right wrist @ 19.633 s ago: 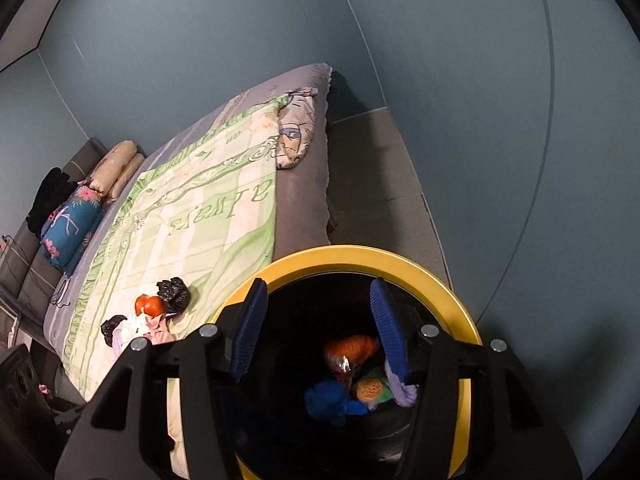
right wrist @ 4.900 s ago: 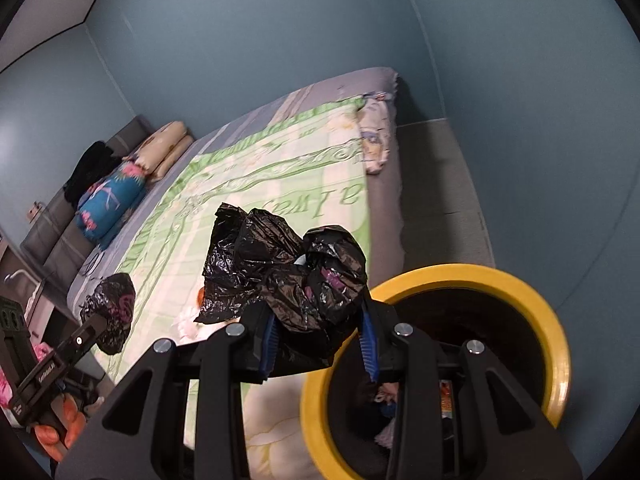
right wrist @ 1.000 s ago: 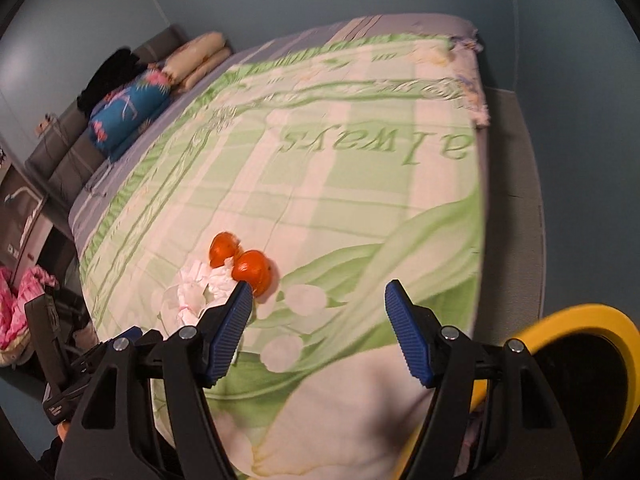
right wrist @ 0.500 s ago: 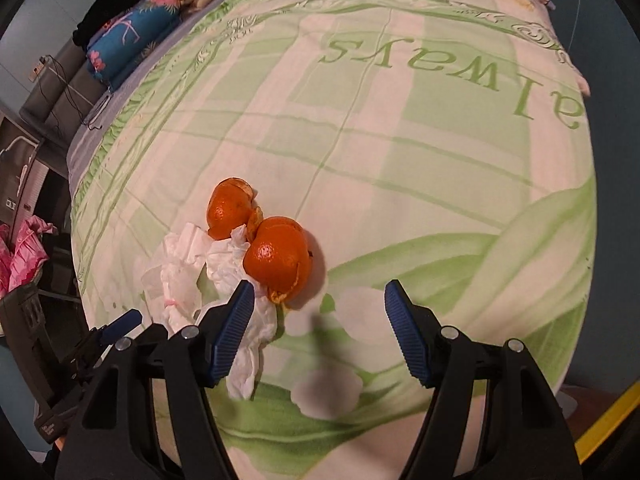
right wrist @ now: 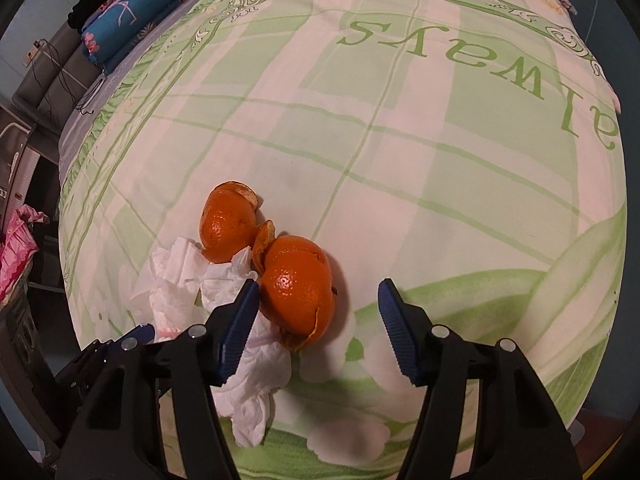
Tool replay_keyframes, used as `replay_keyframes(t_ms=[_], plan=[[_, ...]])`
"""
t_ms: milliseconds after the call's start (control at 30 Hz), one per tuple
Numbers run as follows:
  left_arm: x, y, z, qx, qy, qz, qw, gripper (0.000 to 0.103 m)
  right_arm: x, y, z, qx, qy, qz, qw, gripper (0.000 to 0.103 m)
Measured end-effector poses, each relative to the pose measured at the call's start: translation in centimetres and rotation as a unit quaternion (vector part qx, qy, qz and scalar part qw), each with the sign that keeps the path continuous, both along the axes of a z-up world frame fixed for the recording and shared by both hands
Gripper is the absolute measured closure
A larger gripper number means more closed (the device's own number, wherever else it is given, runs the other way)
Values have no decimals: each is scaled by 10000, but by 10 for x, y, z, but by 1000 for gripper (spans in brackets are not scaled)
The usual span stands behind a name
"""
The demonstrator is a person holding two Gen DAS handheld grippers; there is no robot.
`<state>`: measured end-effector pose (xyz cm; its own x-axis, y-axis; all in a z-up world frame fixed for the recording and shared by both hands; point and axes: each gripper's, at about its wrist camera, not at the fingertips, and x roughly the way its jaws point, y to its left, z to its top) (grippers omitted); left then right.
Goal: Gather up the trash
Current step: 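Move both tools back to the orange peels and tissues on the bed, then grasp the white tissue bundle with the left tool while the right tool grasps an orange peel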
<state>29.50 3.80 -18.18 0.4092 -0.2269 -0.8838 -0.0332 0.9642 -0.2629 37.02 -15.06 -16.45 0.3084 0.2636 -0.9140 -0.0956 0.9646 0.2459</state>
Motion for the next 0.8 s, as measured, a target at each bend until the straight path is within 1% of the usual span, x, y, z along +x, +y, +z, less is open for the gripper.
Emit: replay_keyframes(t_ms=[33,67,100,133,200,233,267,333,467,600,800], plan=[[1,-3,0,-7,1,-41,10000,48,1,1,-2,14,19,-5,10000,45],[2,-5,0,-9,5,-70,10000,52,1,1,-3,24,34,-7,10000,46],[3,-7,0,-25,17,-117,9999,59,2,2,-5,40,56,-4,10000,47],[4,-11,1,-63,26,-189,9998,69,2,4,-6,45,57,11,10000,50],[5,-17,0,-103,42,-317,9994,79,1,9,-8,33,70,128,9999,56],[4,-18,0,-49,28,-326,9995,80,0,11,-8,35,68,170,9998,62],[3,-19,0,-10,10,-344,9994,82,0,14,-8,49,64,244,9997,65],[2,-18,-1,-38,13,-364,9993,84,-2,17,-6,-63,15,316,9995,67],[-1,-11,0,-211,45,-295,9993,86,-5,17,-6,-118,-11,309,9995,71],[-5,-9,7,-224,-17,-314,9993,86,-9,10,0,-17,-53,208,9998,73],[-17,-7,25,-198,-231,-396,9988,86,-23,3,15,28,-209,157,9997,74]])
